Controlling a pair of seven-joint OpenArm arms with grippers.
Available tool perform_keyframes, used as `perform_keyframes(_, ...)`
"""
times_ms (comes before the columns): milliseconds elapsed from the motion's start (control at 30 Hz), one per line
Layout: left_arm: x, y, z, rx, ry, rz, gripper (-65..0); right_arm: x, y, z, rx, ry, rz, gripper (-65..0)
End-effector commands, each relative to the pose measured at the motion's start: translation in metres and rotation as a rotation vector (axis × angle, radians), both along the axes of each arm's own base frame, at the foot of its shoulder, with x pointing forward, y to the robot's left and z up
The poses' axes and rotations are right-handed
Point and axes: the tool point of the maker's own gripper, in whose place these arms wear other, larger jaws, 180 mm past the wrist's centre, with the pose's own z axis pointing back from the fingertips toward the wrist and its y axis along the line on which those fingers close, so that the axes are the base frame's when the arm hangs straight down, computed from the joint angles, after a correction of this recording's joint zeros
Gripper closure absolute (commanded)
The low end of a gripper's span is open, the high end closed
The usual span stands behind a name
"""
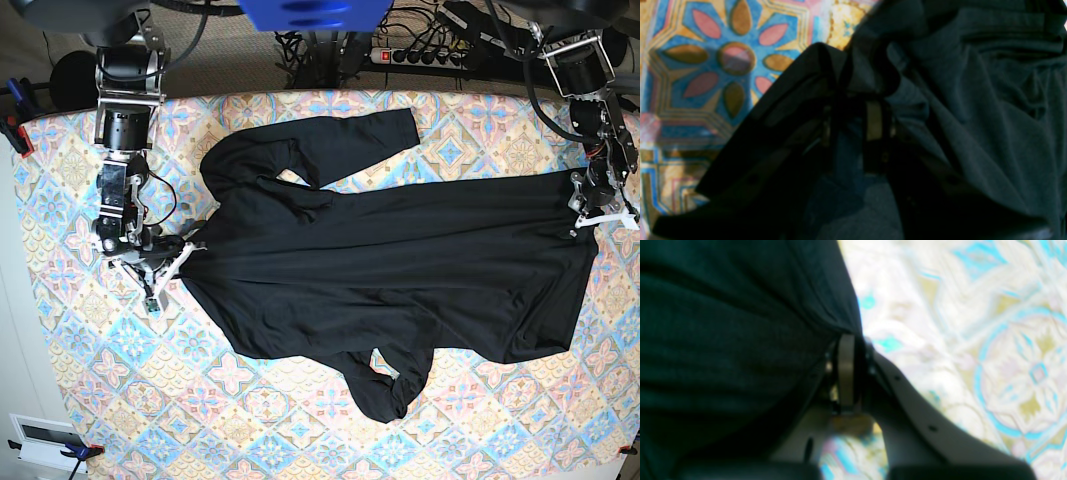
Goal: Layout the t-shirt on the table in an organized manner, then fold the t-shirt properly
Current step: 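Release the shirt with the left gripper and move it toward the shoulder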
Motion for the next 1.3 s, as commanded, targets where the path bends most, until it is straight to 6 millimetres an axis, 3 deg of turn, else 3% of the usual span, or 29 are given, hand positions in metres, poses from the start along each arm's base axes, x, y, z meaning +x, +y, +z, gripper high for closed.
perform_keyframes(0, 0.004, 0.004, 0.01, 0.008, -0.01, -0.009, -12.8, 0.012, -0.026, 0.02, -0.038, -0.053, -0.04, 0.0)
perform_keyframes(233, 0.022, -0.017, 0.031, 0.057, -0.056, -0.107, -12.9, 0.009, -0.063, 0.031, -0.038, -0.078, -0.134, 0.0)
perform_keyframes(900, 0.021, -0.019, 0.033, 0.06, -0.061, -0.115, -13.1, 0.009, -0.079, 0.037, -0.054, -0.089, -0.161, 0.0)
perform_keyframes(1100, 0.021, -0.02, 0.033, 0.058, -0.062, -0.119, -13.1, 0.018, -0.092, 0.053, -0.062, -0.121, -0.184, 0.0)
perform_keyframes(1133, 0.022, -0.023, 0.033, 0.058, -0.061, -0.129, -13.1, 0.02, -0.096, 0.057, -0.058, -0.133, -0.199, 0.0)
perform_keyframes(1267, 0.036, -0.071, 0.038, 0.046, -0.061, -0.342, -13.2, 0.02, -0.106, 0.062, -0.052, -0.146, -0.229, 0.0)
